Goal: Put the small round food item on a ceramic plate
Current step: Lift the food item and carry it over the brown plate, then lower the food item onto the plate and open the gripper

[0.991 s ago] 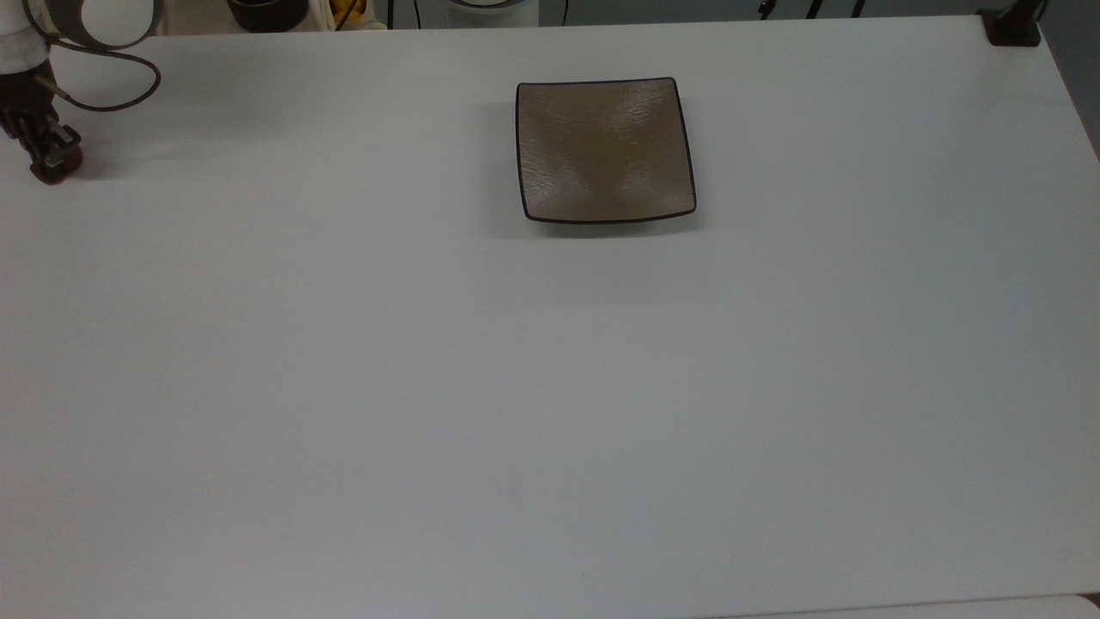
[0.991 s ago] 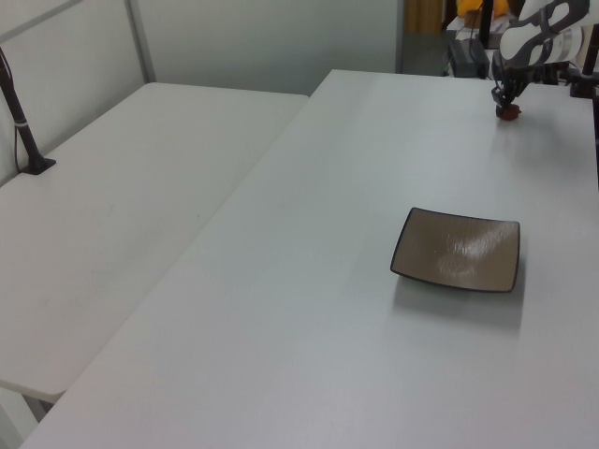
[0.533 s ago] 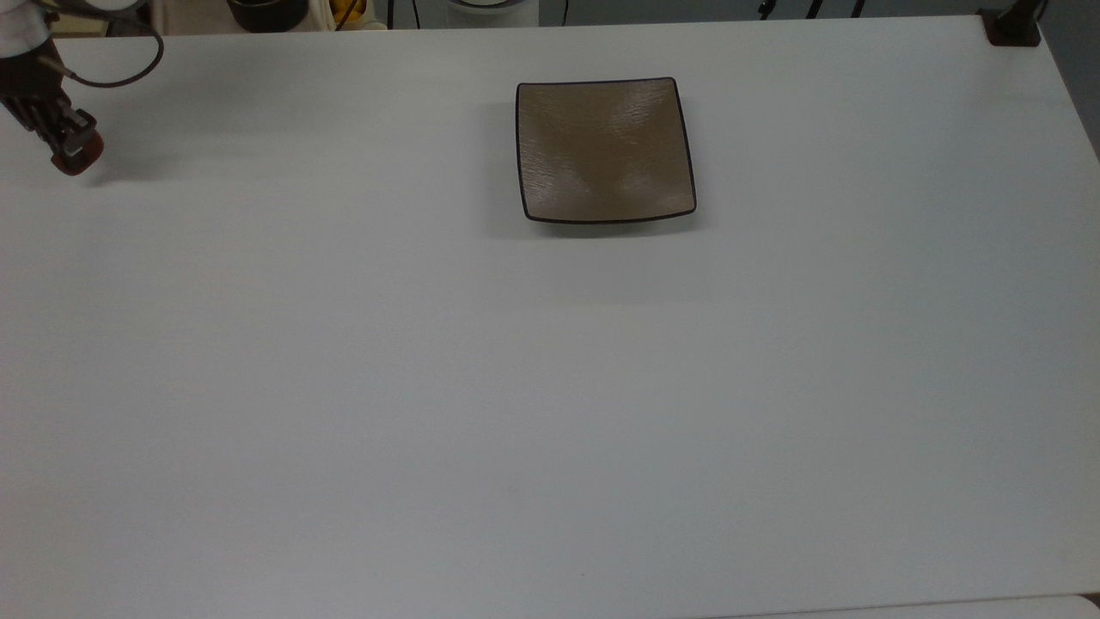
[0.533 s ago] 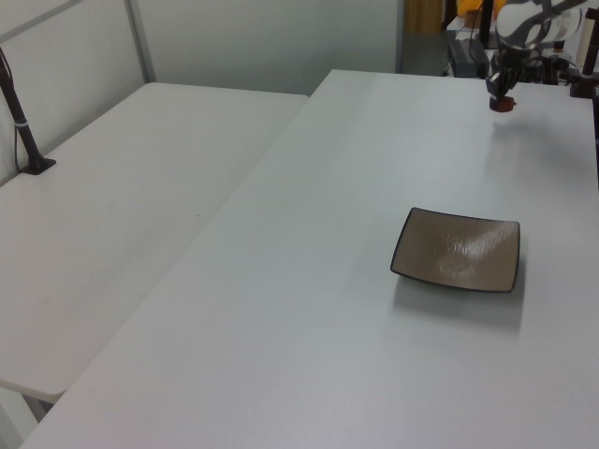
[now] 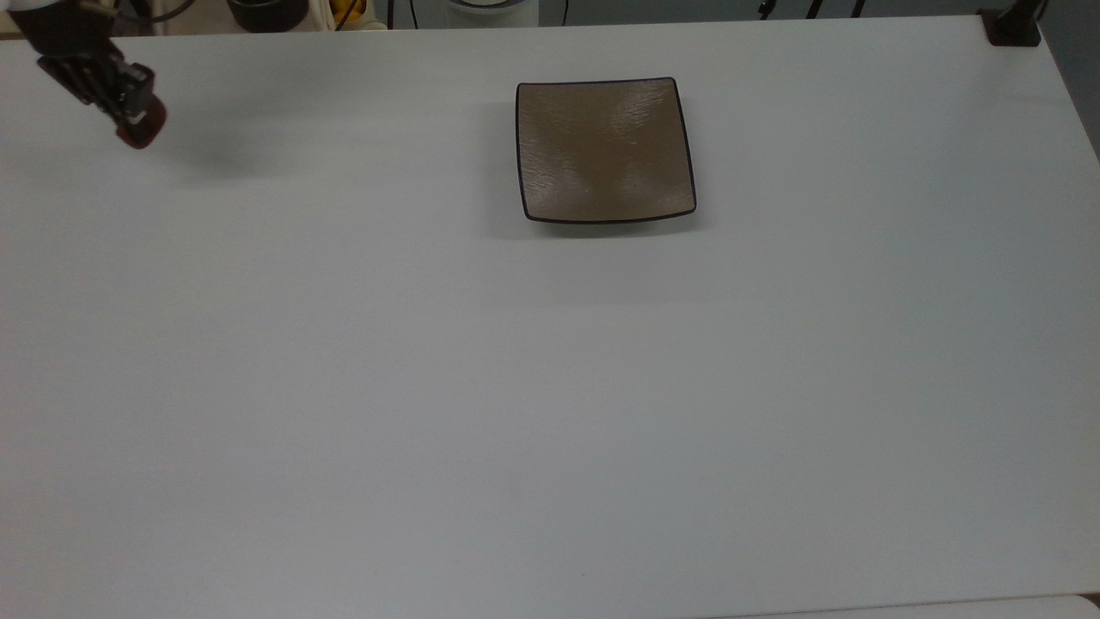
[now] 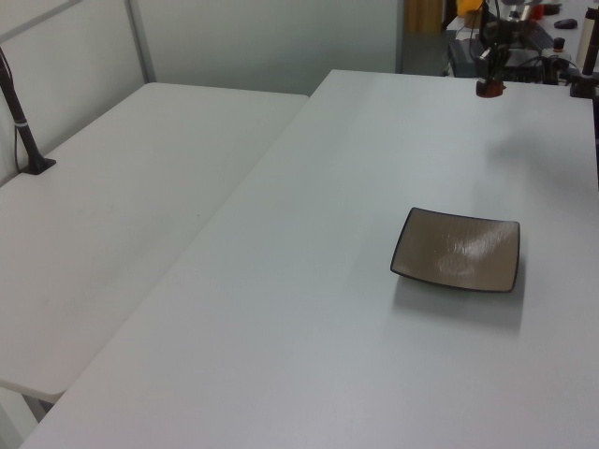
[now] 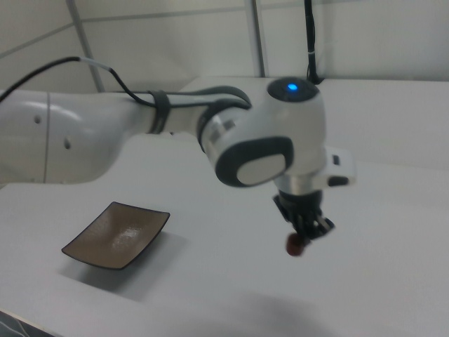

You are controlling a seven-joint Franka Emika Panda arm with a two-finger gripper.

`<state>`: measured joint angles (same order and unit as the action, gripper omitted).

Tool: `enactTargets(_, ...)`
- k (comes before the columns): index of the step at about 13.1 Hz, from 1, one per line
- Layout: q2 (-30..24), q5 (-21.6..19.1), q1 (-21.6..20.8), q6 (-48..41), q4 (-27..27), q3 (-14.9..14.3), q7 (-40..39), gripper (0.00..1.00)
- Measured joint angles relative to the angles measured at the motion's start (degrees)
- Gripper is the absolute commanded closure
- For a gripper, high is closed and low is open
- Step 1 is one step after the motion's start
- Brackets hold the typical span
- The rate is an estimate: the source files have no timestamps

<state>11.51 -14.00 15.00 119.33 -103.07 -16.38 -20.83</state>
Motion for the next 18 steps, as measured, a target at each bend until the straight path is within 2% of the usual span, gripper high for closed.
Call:
enactTargets(3, -3.61, -0.18, -5.57, -3.16, -1.54, 1.36, 5.07, 0.90)
enactTargets(5, -4.51, -0.21, -8.86, -3.74, -2.10, 4.10, 10.19, 0.90)
enactTargets(9, -5.57, -0.14, -13.83, -3.79, -2.95, 13.18, 20.33, 0.90)
enactTargets(13, -6.34, -0.12, -15.41, -3.84, -6.88, 22.15, 23.84, 0.87)
enactTargets(15, -6.33, 0.03, -16.76, -3.84, -9.26, 25.43, 25.14, 0.75)
enactTargets(17, -6.12, 0.87, -18.44, -3.84, -11.49, 26.76, 26.14, 0.30)
enactTargets(18, -5.91, 0.98, -18.91, -3.84, -12.04, 26.92, 26.16, 0.00)
